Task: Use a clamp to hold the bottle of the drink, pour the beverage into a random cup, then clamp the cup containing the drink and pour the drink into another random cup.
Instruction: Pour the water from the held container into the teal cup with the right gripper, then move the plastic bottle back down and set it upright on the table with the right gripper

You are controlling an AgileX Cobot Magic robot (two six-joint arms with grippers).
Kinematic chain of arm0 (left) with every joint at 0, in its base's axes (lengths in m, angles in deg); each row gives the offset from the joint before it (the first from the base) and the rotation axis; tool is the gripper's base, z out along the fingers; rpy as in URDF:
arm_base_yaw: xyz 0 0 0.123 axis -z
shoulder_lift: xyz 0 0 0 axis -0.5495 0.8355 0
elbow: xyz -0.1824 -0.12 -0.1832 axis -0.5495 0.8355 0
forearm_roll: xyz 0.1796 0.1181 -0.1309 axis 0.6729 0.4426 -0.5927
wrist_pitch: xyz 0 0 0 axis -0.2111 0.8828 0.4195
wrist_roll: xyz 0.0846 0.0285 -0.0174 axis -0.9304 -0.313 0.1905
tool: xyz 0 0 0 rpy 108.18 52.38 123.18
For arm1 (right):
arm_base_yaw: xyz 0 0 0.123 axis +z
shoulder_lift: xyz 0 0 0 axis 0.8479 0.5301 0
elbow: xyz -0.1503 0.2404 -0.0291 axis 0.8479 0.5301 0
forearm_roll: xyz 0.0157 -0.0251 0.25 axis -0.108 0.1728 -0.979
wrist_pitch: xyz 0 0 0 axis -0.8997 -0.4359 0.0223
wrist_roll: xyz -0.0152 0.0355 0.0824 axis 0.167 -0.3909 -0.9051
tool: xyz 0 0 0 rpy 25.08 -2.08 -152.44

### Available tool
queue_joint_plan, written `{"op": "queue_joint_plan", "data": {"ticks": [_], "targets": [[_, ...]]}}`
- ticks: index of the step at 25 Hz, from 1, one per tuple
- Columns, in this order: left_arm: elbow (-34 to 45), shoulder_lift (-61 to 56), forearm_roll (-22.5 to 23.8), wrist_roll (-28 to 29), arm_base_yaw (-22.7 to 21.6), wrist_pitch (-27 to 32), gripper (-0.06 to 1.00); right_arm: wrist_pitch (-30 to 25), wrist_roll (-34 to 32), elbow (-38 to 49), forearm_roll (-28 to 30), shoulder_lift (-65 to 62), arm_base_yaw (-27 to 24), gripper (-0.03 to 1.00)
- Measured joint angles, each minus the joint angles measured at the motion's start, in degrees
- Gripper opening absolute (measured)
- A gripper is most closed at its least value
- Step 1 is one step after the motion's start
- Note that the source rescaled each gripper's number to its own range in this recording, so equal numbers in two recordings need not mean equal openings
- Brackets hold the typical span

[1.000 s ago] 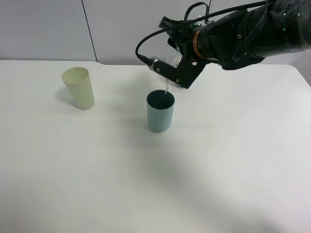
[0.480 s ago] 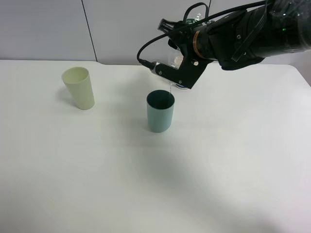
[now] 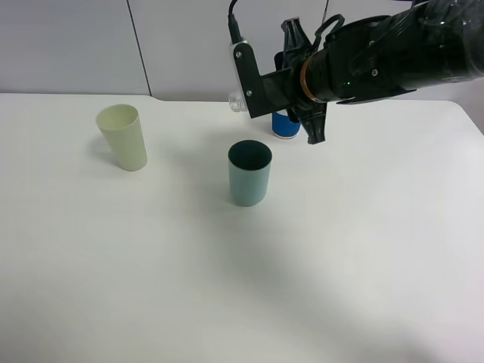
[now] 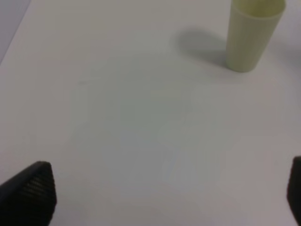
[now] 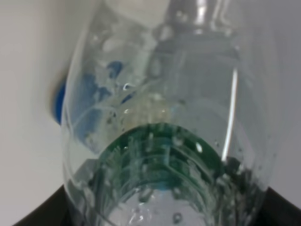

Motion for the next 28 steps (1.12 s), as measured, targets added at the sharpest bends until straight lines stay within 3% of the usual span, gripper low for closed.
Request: {"op": "queue_joint_plan", "data": {"ticks": [7,12,17,21,28], "targets": [[0.00,0.00,0.00,0.00,0.00,0.00,1.00,0.84,-13.19,0.00,-16.61,-5.82,0.71,0.00],[0.00,0.00,0.00,0.00,0.00,0.00,1.00,1.06,-14.49,0.00,-27.10,-12.88,0.71,0.00],[0.00,0.00,0.00,0.00,0.00,0.00,1.00,5.02,-14.65,0.15,-37.00,-19.88,0.71,0.00],[0.00,0.00,0.00,0.00,0.00,0.00,1.00,12.90,-10.64,3.92,-45.77,-24.81,-0.08,0.00],[0.00,0.00,0.00,0.00,0.00,0.00,1.00,28.79,8.91,17.55,-64.10,-31.63,-5.03,0.00]]}}
